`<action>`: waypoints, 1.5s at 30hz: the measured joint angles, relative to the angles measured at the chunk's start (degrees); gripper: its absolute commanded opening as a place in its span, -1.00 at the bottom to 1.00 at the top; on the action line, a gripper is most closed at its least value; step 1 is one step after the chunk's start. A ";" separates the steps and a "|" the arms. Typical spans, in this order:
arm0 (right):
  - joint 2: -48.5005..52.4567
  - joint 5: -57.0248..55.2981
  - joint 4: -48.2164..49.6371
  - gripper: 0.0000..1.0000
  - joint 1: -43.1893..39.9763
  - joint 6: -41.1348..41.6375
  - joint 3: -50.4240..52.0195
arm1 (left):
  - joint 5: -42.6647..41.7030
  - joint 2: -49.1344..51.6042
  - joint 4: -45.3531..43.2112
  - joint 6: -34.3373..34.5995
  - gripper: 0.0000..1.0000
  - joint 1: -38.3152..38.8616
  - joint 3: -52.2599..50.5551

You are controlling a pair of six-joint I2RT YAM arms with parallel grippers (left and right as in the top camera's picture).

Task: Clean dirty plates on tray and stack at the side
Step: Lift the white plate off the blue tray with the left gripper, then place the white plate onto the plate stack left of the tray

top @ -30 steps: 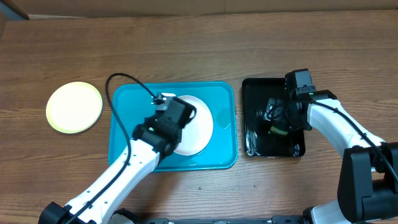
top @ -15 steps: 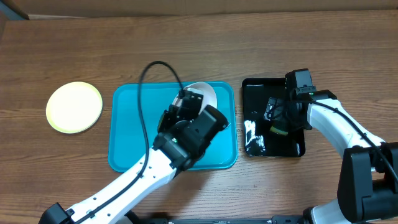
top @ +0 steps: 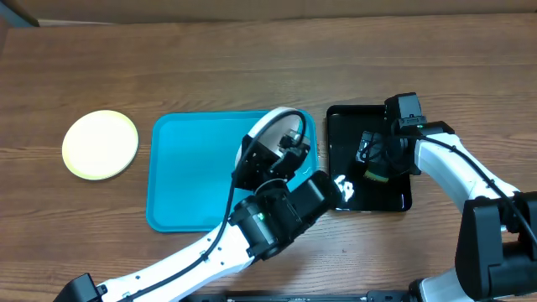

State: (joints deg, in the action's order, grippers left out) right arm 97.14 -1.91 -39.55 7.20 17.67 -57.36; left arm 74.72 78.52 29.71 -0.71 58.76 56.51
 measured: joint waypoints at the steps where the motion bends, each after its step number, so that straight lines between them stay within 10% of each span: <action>1: 0.00 0.00 0.02 1.00 0.00 -0.02 0.00 | 0.50 0.00 -0.04 -0.55 -0.92 0.46 0.00; 13: 0.00 -0.02 0.00 1.00 0.00 0.00 0.00 | -0.07 0.00 -3.41 -2.03 -0.92 1.90 0.02; 24: 0.00 0.00 0.02 1.00 -0.02 0.00 0.00 | -21.35 0.00 0.33 10.03 -0.92 -6.10 0.13; 38: 0.00 0.00 0.02 1.00 0.00 0.00 0.00 | -74.18 0.00 5.40 24.87 -0.92 -62.93 0.22; 45: 0.00 0.00 0.07 1.00 -0.02 0.00 0.00 | -85.31 0.20 5.49 26.58 -0.91 -86.77 0.22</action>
State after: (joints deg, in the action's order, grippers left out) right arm 97.14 -1.91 -39.48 7.18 17.67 -57.36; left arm -10.59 78.72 35.20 25.87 -28.01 56.73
